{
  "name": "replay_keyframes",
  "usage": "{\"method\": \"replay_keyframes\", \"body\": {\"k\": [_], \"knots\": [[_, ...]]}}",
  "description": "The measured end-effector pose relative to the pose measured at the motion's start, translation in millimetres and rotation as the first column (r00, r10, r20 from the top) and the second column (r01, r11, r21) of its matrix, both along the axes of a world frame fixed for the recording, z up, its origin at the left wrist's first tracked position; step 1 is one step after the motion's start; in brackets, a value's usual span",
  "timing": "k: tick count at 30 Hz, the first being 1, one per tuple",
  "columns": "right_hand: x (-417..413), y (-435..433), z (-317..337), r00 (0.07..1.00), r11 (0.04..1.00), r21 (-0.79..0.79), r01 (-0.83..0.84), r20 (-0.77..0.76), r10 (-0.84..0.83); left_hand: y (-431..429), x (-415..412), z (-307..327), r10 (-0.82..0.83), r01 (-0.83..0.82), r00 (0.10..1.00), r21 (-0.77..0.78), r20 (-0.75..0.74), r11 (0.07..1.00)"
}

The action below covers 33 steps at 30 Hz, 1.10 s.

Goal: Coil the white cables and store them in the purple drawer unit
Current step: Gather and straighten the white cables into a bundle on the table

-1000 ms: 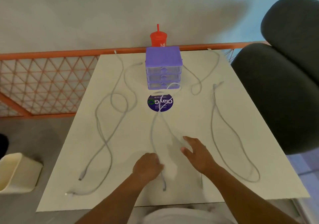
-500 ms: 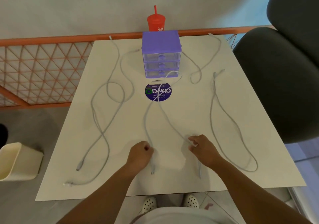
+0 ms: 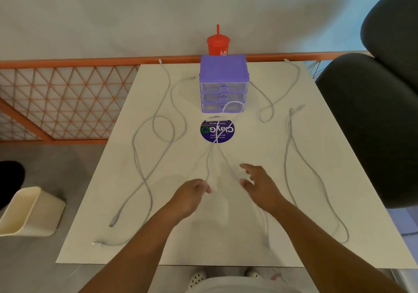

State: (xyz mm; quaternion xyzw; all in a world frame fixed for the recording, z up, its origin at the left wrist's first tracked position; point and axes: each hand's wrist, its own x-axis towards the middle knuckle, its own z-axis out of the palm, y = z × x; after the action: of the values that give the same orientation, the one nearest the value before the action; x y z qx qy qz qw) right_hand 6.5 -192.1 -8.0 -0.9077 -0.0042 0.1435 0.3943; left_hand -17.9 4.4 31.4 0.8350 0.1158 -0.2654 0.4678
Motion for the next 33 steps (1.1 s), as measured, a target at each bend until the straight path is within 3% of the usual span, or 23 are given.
{"method": "replay_keyframes", "body": {"k": [3,5,9,15,18,21,27,33], "knots": [[17,27,37,0.970,0.983,0.115,-0.146,0.210,0.119,-1,7,29,-0.141,0.135,0.981,0.051,0.137,0.990],[25,40,56,0.936,0.951,0.168,-0.260,0.285,0.206,1,11,46,-0.146,0.143,0.965,0.029,0.218,0.989],[34,55,78,0.929,0.907,0.247,-0.342,0.232,0.288,16,21,76,-0.026,0.051,0.938,-0.063,0.347,0.997],[45,80,91,0.942,0.892,0.328,-0.313,0.225,0.248,62,30,104,0.173,-0.101,0.853,-0.169,0.492,0.980],[49,92,88,0.937,0.904,0.286,-0.319,0.240,0.255,97,33,104,0.270,-0.193,0.826,-0.203,0.494,0.960],[47,105,79,0.939,0.923,0.212,-0.322,0.196,0.283,129,30,91,0.224,-0.230,0.839,-0.050,0.496,0.972],[32,129,39,0.901,0.904,-0.031,-0.426,0.076,0.427,179,9,23,0.033,-0.100,0.958,0.222,0.285,0.970],[8,113,-9,0.896,0.872,-0.205,-0.444,-0.128,0.426,191,-11,-27,-0.083,0.020,0.989,0.453,0.121,0.891]]}}
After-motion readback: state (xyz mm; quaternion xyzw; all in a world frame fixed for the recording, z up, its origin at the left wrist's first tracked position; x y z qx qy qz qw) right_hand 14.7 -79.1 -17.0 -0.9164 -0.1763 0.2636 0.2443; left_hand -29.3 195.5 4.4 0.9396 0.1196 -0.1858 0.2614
